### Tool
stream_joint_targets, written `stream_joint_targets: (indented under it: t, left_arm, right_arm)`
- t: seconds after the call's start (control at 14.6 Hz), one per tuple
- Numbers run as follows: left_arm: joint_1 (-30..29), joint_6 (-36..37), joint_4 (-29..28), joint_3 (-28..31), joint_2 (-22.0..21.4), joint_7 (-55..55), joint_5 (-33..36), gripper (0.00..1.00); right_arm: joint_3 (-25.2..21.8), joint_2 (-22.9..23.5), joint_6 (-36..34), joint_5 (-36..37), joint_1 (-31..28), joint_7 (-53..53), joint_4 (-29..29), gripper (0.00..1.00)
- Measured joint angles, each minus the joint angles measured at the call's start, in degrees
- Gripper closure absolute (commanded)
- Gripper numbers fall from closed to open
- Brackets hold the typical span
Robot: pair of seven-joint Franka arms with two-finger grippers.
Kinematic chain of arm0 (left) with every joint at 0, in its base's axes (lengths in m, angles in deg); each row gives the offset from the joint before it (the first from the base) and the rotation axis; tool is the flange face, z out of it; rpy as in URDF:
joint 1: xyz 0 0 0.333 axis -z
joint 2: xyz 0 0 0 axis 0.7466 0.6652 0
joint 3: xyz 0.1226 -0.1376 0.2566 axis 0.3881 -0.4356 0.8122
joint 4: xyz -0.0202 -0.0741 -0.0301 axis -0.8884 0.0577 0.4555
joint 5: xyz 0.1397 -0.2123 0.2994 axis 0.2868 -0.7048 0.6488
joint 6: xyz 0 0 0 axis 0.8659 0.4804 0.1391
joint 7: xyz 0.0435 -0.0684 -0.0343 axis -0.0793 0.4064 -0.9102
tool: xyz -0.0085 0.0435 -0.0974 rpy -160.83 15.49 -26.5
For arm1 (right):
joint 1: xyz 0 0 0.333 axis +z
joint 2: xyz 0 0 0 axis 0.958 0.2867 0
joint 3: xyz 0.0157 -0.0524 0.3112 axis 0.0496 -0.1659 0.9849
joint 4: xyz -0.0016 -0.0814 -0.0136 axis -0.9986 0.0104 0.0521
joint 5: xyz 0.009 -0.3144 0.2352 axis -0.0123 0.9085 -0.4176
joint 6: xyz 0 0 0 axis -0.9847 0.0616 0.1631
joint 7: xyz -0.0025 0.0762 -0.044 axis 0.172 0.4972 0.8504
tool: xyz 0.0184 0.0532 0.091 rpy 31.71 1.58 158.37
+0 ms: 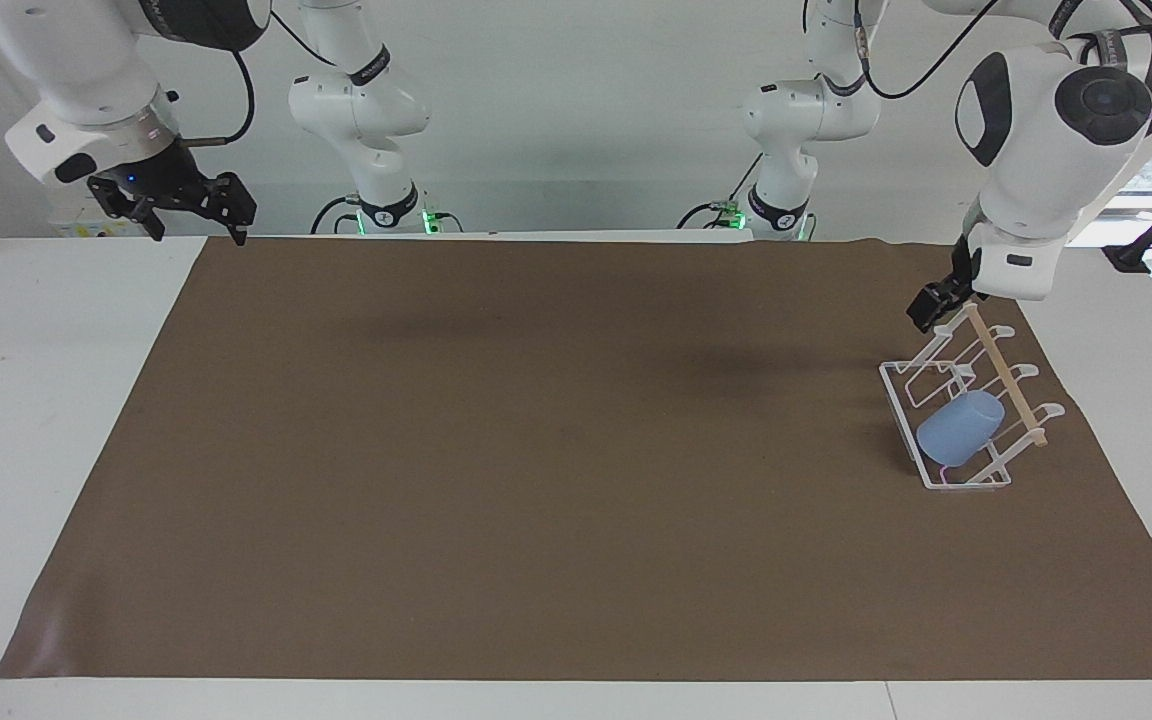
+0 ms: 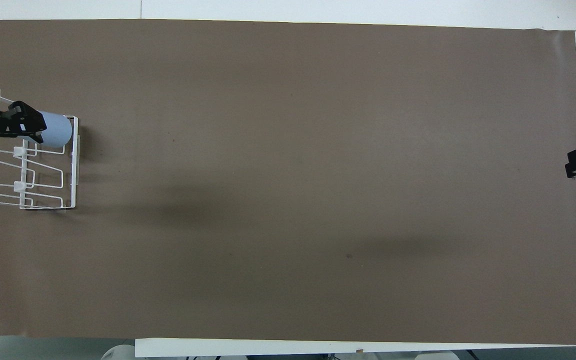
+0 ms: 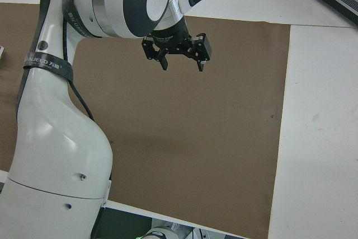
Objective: Hang cup on cup holder
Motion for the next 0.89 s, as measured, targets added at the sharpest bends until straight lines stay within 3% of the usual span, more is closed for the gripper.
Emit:
stream_joint_targets:
  t: [0.27,0.89]
  left_arm:
    - [-0.02,3.09,5.0,-0.02,0.15,12.9,-5.13,0.0]
    - [0.06,4.57,8.38,-0.65,1.81,19.28,-6.22,0.0]
  right_arm:
    - [0.0,0.0,0.0,0.0,0.0,0.0,0.0,0.01]
    - [0.0,0.0,-0.01,0.0,0.0,0.0,0.0,0.01]
